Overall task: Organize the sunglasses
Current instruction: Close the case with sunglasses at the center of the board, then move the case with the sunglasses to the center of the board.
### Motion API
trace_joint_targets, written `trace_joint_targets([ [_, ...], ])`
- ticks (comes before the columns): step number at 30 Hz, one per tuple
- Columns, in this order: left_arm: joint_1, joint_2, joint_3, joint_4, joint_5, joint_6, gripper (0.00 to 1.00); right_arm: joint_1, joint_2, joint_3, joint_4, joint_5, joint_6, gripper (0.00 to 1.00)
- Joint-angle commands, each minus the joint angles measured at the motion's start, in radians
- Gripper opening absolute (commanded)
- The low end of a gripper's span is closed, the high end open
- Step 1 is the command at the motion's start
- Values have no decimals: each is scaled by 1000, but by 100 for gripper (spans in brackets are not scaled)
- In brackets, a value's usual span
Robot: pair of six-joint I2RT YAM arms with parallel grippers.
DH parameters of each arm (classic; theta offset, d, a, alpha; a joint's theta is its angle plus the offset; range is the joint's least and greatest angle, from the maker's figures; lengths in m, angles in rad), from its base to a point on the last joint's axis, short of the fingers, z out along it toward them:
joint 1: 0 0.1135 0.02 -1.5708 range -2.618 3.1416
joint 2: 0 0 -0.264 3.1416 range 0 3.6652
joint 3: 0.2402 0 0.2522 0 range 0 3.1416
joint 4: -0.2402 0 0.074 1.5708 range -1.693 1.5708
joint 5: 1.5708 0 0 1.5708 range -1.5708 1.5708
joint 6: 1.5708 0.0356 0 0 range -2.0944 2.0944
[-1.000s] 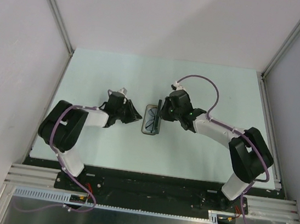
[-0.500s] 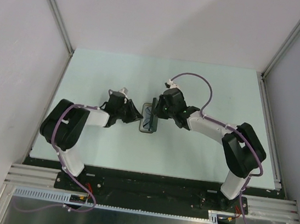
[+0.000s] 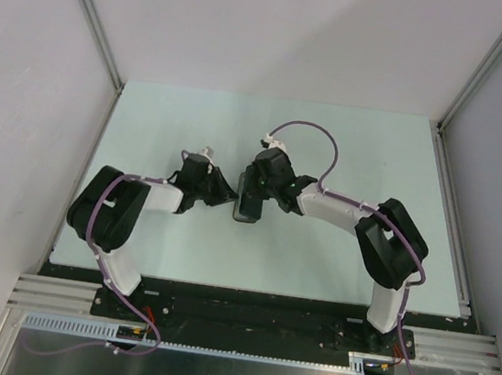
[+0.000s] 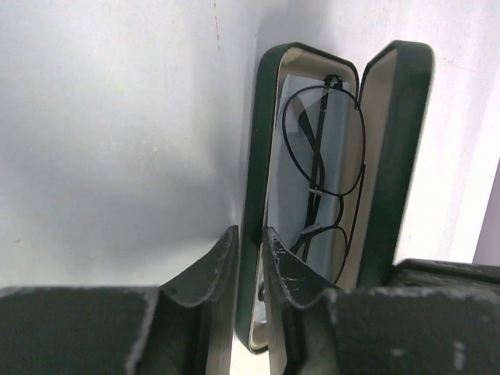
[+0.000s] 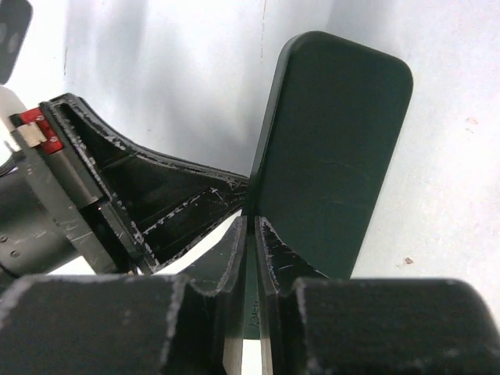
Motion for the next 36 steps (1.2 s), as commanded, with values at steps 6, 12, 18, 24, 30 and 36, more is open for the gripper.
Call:
trace_joint_targets([
  [6, 2, -193, -70, -6, -115, 17, 28, 9, 97, 30, -80, 36, -18, 12],
  [12, 2, -250, -83, -27, -134, 20, 29, 19, 106, 53, -86, 36, -26, 20],
  [18, 2, -362, -87, -137, -219, 30, 32, 45, 54, 71, -137, 125, -35, 54],
  [24, 4, -534, -96, -283, -355, 68, 44, 88, 69, 164, -229, 278, -74, 80],
  [30, 4, -707, -110, -418, -444, 85, 63, 130, 238, 356, -404, 386, -60, 87],
  [36, 5, -818, -100, -504, -474, 105, 74, 142, 339, 464, -486, 413, -34, 88],
])
